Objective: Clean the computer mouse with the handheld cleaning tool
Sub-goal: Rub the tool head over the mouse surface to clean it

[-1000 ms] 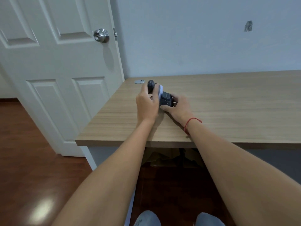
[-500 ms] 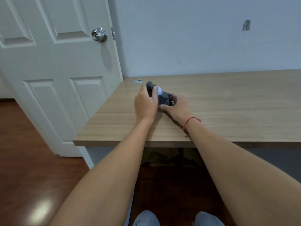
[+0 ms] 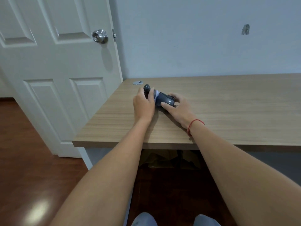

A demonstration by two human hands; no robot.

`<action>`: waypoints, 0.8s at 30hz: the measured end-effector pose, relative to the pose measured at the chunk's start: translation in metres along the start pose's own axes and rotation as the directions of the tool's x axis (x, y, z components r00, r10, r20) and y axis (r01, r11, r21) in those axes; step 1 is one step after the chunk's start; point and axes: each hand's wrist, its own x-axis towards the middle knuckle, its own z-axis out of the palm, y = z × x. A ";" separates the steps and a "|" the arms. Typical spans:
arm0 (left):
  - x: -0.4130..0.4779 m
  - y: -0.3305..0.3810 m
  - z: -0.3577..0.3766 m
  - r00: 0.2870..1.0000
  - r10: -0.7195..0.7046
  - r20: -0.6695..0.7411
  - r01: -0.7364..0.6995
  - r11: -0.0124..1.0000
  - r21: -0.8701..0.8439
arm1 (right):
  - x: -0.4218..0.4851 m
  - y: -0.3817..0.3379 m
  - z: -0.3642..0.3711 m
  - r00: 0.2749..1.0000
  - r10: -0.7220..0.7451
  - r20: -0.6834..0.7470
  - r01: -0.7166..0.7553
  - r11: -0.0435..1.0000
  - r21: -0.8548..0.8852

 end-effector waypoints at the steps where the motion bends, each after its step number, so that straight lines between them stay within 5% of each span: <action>1: -0.001 0.002 0.000 1.000 0.015 0.007 -0.015 1.000 -0.018 | -0.001 -0.001 0.000 1.000 0.011 0.000 -0.011 1.000 -0.001; 6: 0.001 -0.005 0.000 0.996 -0.082 0.022 0.079 0.991 0.108 | -0.006 -0.005 -0.002 0.998 0.023 0.055 -0.019 0.996 -0.083; 11: -0.010 0.012 -0.003 0.997 0.069 0.031 -0.066 0.992 -0.107 | -0.001 -0.003 0.006 1.000 0.022 0.018 -0.016 0.968 -0.248; 16: -0.009 0.006 0.003 0.993 0.067 0.102 -0.076 0.993 0.086 | 0.000 -0.003 0.007 0.998 0.056 -0.041 -0.068 0.899 -0.432; 21: -0.011 0.011 -0.001 0.986 0.122 0.117 -0.117 0.992 -0.050 | 0.000 -0.006 0.007 0.997 0.070 -0.035 -0.078 0.879 -0.471; 24: -0.012 0.010 0.001 0.982 0.138 0.128 -0.143 0.989 0.029 | 0.005 -0.002 0.009 0.997 0.069 -0.033 -0.076 0.884 -0.461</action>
